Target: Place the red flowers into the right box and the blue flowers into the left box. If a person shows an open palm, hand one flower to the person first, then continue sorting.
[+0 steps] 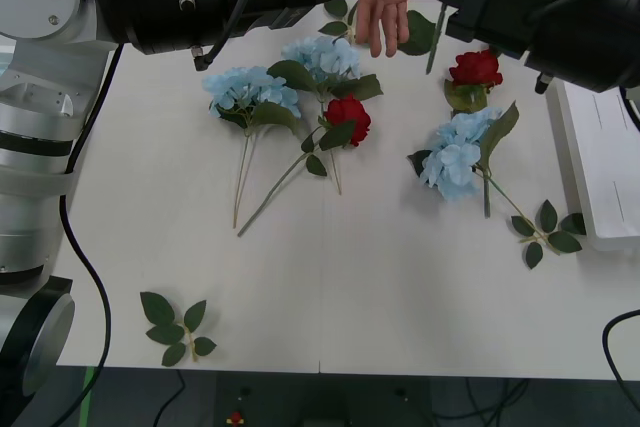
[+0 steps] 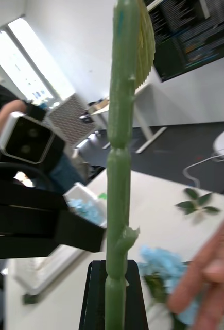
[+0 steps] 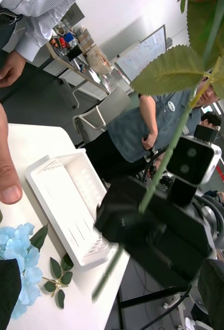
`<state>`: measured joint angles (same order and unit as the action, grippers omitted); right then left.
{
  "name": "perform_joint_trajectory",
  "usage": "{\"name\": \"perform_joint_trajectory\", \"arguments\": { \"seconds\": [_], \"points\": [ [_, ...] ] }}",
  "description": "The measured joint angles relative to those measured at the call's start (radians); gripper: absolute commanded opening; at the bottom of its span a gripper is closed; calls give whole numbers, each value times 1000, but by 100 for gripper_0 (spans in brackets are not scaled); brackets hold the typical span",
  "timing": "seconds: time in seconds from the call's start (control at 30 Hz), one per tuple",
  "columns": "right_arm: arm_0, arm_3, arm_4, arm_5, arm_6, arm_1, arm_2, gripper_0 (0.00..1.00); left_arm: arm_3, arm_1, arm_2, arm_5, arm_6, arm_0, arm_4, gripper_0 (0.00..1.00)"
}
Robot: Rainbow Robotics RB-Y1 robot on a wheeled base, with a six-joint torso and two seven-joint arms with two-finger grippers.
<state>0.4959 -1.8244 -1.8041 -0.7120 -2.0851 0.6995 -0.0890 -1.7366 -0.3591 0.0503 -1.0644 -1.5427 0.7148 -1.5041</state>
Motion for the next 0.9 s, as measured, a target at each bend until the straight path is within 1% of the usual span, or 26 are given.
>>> {"name": "perform_joint_trajectory", "arguments": {
  "seconds": [0.1,0.17,0.27,0.33,0.6,0.77,0.9],
  "points": [
    [-22,0,86,5,-31,0,58,0,0,0,0,0,0,0,0,100],
    [-33,0,159,40,-50,0,80,0,0,0,0,0,0,0,0,100],
    [-39,1,280,108,-54,0,86,0,0,0,0,0,0,0,0,100],
    [-38,3,359,127,-54,0,86,0,0,0,0,0,0,0,0,100],
    [-10,46,631,132,-55,-17,86,0,0,0,0,0,0,0,0,100],
    [24,76,740,133,-55,-44,85,0,0,0,0,0,0,0,0,100],
    [38,87,756,134,-55,-55,84,0,0,0,0,0,0,0,0,100]
  ]
}}
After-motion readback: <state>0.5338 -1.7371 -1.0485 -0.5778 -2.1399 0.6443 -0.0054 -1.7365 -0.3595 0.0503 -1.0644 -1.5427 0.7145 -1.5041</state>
